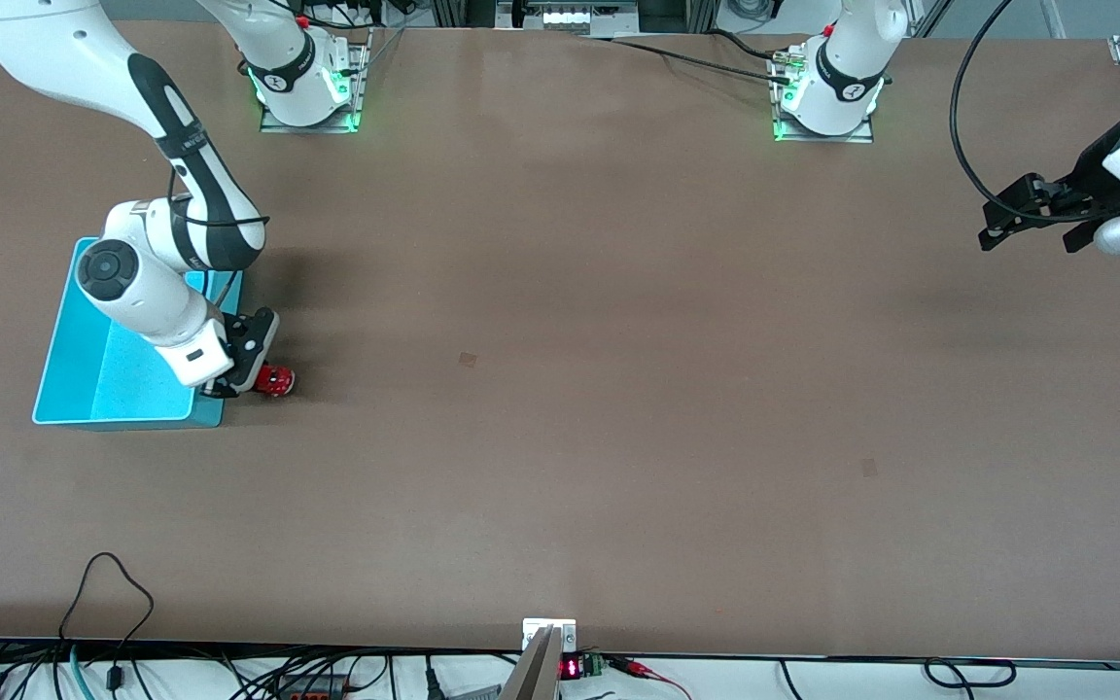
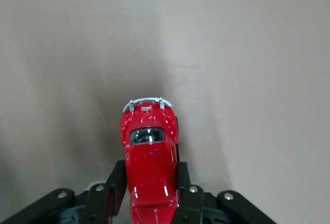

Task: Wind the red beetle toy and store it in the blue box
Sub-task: 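Lift the car with the right gripper and carry it over the box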

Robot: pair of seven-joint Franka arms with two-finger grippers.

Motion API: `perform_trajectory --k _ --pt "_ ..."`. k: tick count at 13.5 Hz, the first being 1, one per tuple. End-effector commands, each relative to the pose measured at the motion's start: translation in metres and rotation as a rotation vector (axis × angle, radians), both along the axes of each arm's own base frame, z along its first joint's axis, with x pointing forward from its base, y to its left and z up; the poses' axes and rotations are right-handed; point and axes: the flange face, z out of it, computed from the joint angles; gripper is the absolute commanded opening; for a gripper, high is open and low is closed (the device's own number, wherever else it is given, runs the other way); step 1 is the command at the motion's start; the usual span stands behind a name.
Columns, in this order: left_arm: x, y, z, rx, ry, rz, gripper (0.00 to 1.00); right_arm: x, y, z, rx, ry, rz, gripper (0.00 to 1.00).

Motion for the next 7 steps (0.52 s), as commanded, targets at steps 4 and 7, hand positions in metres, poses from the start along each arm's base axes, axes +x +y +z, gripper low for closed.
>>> perform_trajectory --k 4,7 --pt "-0.007 0.011 0.008 0.008 0.002 0.028 1.0 -0.007 -0.004 0.089 0.017 -0.045 -0.432 0.0" --pt "-0.008 0.012 0.008 0.006 0.007 0.06 1.0 -0.014 -0.032 0.111 0.022 -0.028 -0.661 0.0"
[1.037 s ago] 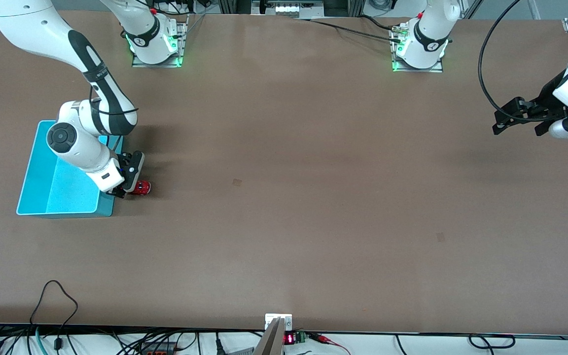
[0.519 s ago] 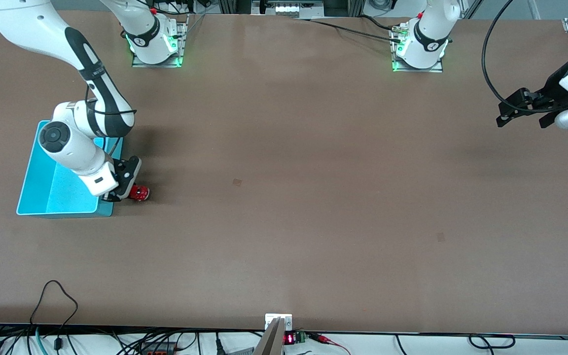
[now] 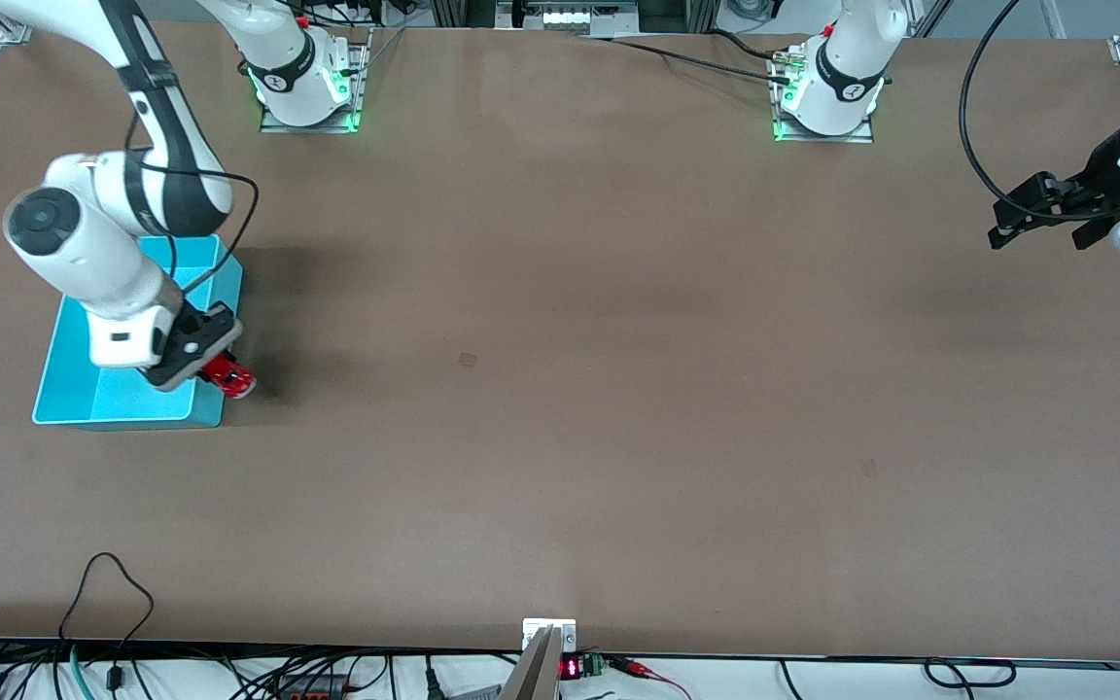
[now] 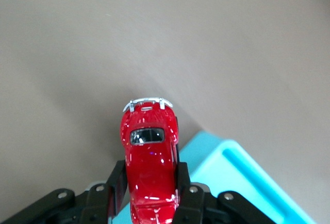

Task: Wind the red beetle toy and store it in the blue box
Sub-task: 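Lift the car with the right gripper and carry it over the box, then lower the car into the blue box and open the right gripper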

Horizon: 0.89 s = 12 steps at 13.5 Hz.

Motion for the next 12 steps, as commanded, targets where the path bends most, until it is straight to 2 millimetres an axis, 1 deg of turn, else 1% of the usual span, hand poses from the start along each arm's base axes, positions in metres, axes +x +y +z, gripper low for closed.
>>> perform_trajectory --k 1,2,4,6,8,9,10,12 --pt "-0.006 0.002 0.007 0.008 0.007 0.029 1.0 -0.012 -0.029 0.016 0.014 0.025 -0.23 0.0" --pt "-0.007 0.001 0.006 0.01 0.01 0.024 1.0 -0.016 -0.049 0.016 0.012 0.044 -0.339 0.0" --pt "-0.007 0.002 0.006 0.014 0.011 0.011 1.0 -0.029 -0.088 0.009 0.007 0.096 -0.541 0.0" --pt "-0.007 0.002 0.005 0.02 0.013 0.008 1.0 -0.039 -0.116 -0.002 -0.001 0.144 -0.667 0.0" --pt "-0.007 0.002 0.006 0.02 0.011 0.013 1.0 -0.045 -0.137 -0.02 -0.005 0.165 -0.791 0.0" --pt "-0.007 0.003 0.006 0.019 0.011 0.014 1.0 -0.048 -0.151 -0.032 0.007 0.179 -0.852 0.0" --pt "-0.006 0.003 0.005 0.019 0.013 0.017 1.0 -0.051 -0.159 -0.041 0.032 0.201 -0.891 0.0" --pt "-0.006 0.002 0.005 0.019 0.013 0.024 1.0 -0.055 -0.162 -0.062 0.035 0.23 -0.915 0.0"
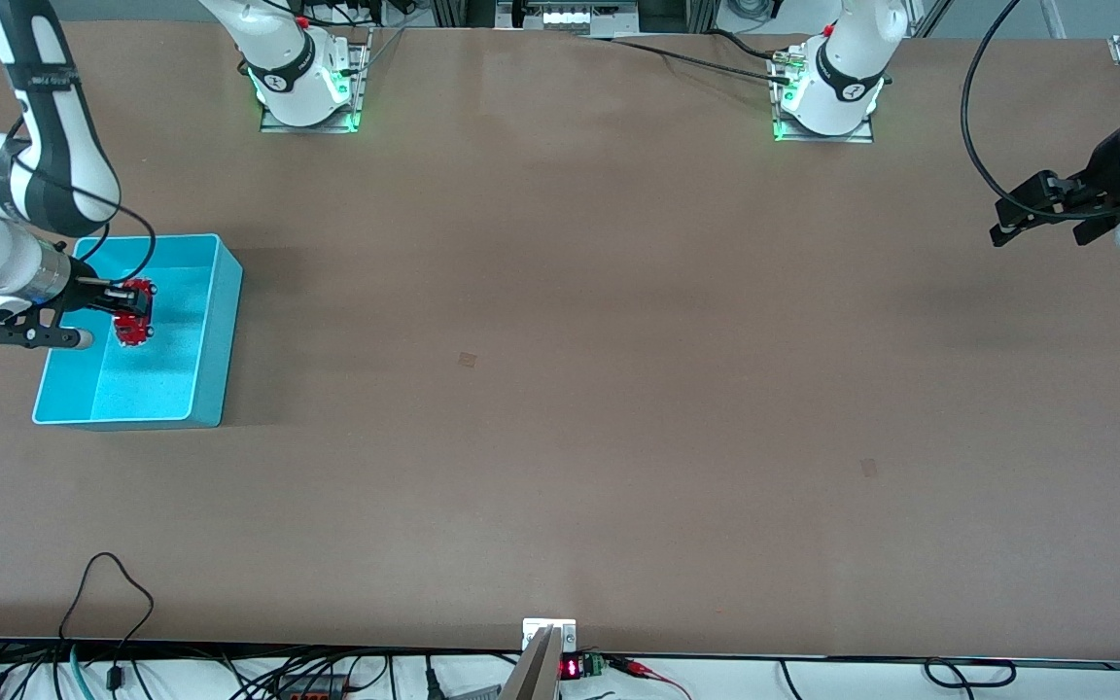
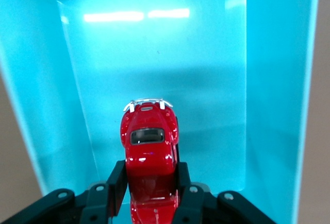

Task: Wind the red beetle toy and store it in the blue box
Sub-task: 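Lower the car into the blue box and open the right gripper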

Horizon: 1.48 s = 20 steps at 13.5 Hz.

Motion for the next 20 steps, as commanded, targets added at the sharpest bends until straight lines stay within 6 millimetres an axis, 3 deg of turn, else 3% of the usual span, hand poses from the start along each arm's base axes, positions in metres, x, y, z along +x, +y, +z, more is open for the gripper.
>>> perform_trajectory --k 1,4,6,7,8,9,10,13,16,18,20 --pt "-0.005 0.001 0.005 0.019 0.003 0.013 1.0 -0.005 -0.002 -0.028 0.016 0.02 -0.055 0.0" --pt "-0.005 -0.002 0.005 0.02 0.003 0.01 1.0 -0.015 0.0 -0.068 0.019 0.021 -0.052 0.02" --pt "-0.005 -0.001 0.005 0.02 0.003 0.012 1.0 -0.016 0.0 -0.075 0.021 0.029 -0.052 0.13" --pt "-0.006 -0.001 0.006 0.02 0.003 0.012 1.0 -0.016 0.001 -0.075 0.021 0.03 -0.049 0.33" --pt "-0.006 -0.001 0.006 0.02 0.007 0.01 1.0 -0.015 0.001 -0.073 0.02 0.029 -0.046 0.61" --pt "-0.006 -0.002 0.005 0.02 0.009 0.006 1.0 -0.015 0.001 -0.07 0.02 0.025 -0.042 1.0" --pt "-0.006 -0.002 0.005 0.02 0.009 0.004 1.0 -0.013 0.0 -0.065 0.019 0.018 -0.033 1.0" --pt "-0.006 -0.002 0.005 0.02 0.012 0.004 1.0 0.006 0.0 -0.007 -0.004 -0.046 -0.013 1.0" --pt "-0.006 0.0 0.005 0.02 0.012 0.002 1.0 0.031 0.007 0.078 -0.005 -0.043 -0.005 1.0" --pt "-0.006 0.0 0.004 0.02 0.013 0.001 1.0 0.044 0.034 0.137 -0.006 -0.053 0.028 1.0" --pt "-0.006 0.0 0.005 0.02 0.012 0.001 1.0 0.046 0.044 0.188 -0.011 -0.08 0.043 1.0"
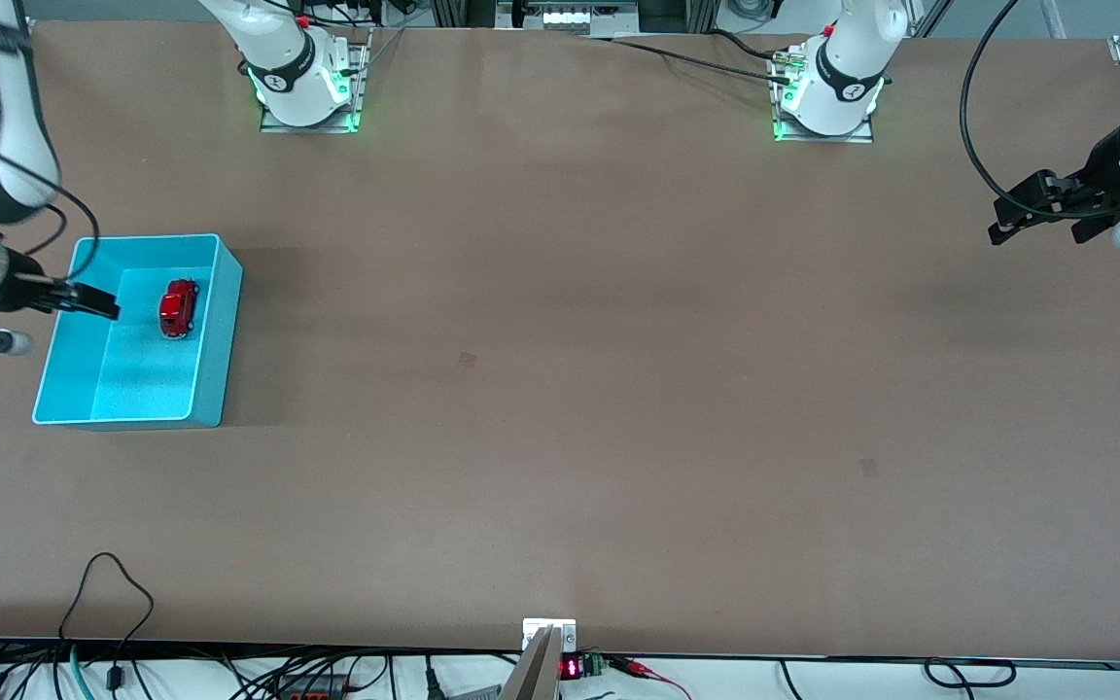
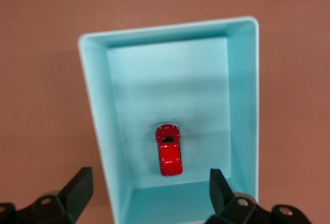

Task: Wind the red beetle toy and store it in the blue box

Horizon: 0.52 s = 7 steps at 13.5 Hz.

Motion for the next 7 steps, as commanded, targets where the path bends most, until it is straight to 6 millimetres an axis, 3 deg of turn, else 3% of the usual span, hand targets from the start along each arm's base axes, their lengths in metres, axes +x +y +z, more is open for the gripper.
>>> perform_trajectory --k 1,4,5,7 --pt "-0.005 0.001 0.005 0.02 0.003 -0.002 1.0 0.003 0.018 0.062 0.003 -0.014 0.019 1.0" --pt "-0.005 0.002 0.005 0.02 0.005 0.0 1.0 -0.001 0.049 0.125 0.007 0.007 0.062 1.0" --pt "-0.005 0.002 0.005 0.02 0.005 0.001 1.0 -0.003 0.057 0.139 0.006 0.014 0.072 1.0" --pt "-0.005 0.001 0.005 0.02 0.003 -0.006 1.0 -0.003 0.063 0.148 0.004 0.018 0.08 1.0"
